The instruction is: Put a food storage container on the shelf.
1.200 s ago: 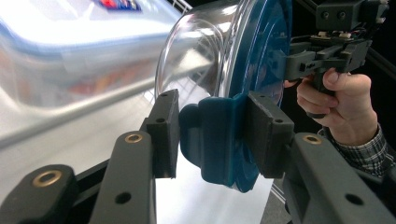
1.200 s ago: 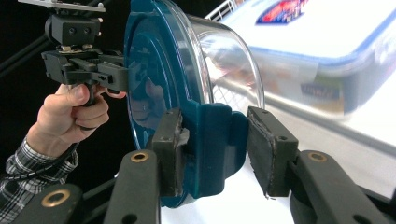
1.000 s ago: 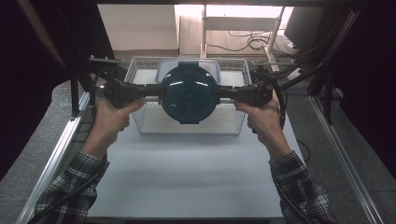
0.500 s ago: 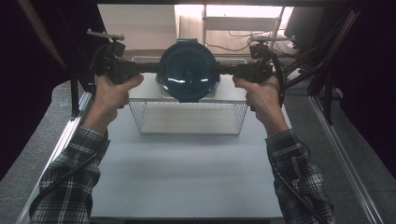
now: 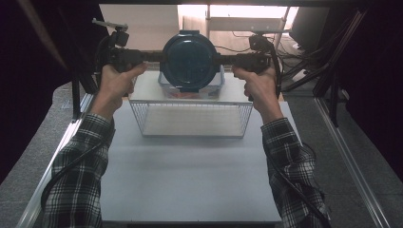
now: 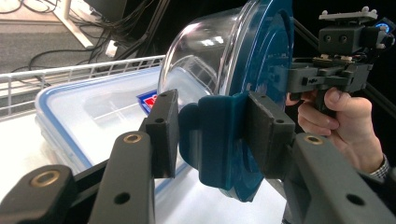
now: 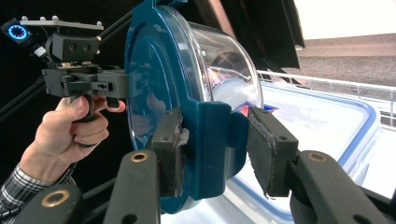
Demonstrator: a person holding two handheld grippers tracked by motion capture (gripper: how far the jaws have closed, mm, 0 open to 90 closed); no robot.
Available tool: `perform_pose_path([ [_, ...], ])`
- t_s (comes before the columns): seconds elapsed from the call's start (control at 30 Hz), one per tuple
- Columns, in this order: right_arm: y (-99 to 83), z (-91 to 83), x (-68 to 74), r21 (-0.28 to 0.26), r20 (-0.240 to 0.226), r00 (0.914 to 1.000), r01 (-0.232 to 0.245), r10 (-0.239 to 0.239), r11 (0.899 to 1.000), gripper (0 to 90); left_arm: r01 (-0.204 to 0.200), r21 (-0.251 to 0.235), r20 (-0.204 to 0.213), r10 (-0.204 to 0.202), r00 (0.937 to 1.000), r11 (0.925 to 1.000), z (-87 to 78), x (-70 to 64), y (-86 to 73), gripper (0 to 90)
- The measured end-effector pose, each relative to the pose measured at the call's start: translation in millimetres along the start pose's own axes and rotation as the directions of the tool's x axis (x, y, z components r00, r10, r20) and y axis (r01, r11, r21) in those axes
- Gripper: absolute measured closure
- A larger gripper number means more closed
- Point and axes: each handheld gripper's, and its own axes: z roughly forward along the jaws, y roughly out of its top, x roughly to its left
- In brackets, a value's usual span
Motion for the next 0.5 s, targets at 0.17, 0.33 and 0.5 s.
perform_pose_path([
  [0.17,3.2,4.9,-7.0,-0.011,0.000,0.9998,-0.020,0.020,1.000,57.2,0.020,-0.006,0.006,-0.020,0.9998,0.9998,3.8,6.4,2.1,57.4],
  [0.33,7.3,8.1,-7.9,-0.002,0.027,0.9996,-0.009,0.009,1.000,54.4,0.015,-0.015,-0.016,-0.015,0.9998,0.9998,8.1,9.3,4.2,55.7],
  [0.5,8.3,12.3,-9.8,-0.016,0.054,0.9981,-0.029,0.030,0.999,53.3,0.060,-0.028,-0.005,-0.060,0.9982,0.9978,11.1,16.4,5.3,55.1],
])
